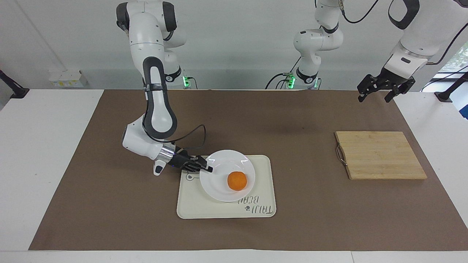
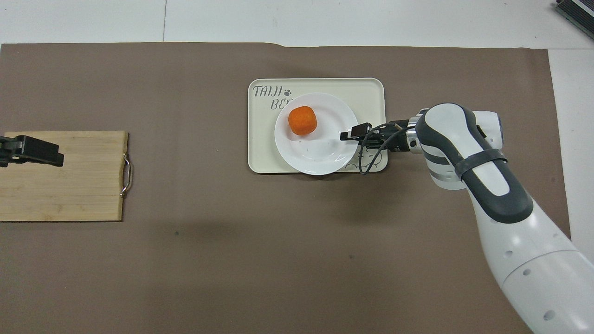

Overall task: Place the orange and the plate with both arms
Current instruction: 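Lower the plate onto the tray and open the right gripper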

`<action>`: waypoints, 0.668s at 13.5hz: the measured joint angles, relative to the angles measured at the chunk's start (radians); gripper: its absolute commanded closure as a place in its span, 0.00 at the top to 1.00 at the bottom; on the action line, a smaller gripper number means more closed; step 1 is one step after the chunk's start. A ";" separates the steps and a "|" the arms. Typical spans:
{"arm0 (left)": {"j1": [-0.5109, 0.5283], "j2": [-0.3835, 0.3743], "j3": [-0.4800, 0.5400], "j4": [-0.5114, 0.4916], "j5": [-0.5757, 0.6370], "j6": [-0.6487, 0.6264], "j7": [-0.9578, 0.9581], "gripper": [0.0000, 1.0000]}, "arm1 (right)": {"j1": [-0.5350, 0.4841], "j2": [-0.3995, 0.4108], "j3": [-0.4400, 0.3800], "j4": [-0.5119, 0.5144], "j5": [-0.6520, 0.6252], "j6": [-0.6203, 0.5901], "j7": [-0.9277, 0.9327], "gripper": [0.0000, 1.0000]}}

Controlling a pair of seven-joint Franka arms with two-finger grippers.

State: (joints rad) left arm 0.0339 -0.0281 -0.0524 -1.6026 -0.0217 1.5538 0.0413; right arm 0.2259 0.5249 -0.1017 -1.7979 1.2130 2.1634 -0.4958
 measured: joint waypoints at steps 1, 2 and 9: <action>0.000 0.000 0.000 0.000 0.000 0.000 0.000 1.00 | -0.002 -0.007 0.000 0.007 -0.024 0.000 0.005 1.00; 0.000 0.000 0.000 0.000 0.000 0.000 0.000 1.00 | -0.003 -0.016 -0.002 0.016 -0.050 0.001 0.020 1.00; 0.000 0.000 0.000 0.000 0.000 0.000 0.000 1.00 | -0.010 -0.116 -0.034 0.078 -0.462 0.001 0.220 1.00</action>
State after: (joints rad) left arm 0.0339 -0.0281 -0.0524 -1.6026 -0.0217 1.5538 0.0413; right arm 0.2161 0.4094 -0.1360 -1.7199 0.7507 2.1648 -0.2762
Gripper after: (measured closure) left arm 0.000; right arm 0.000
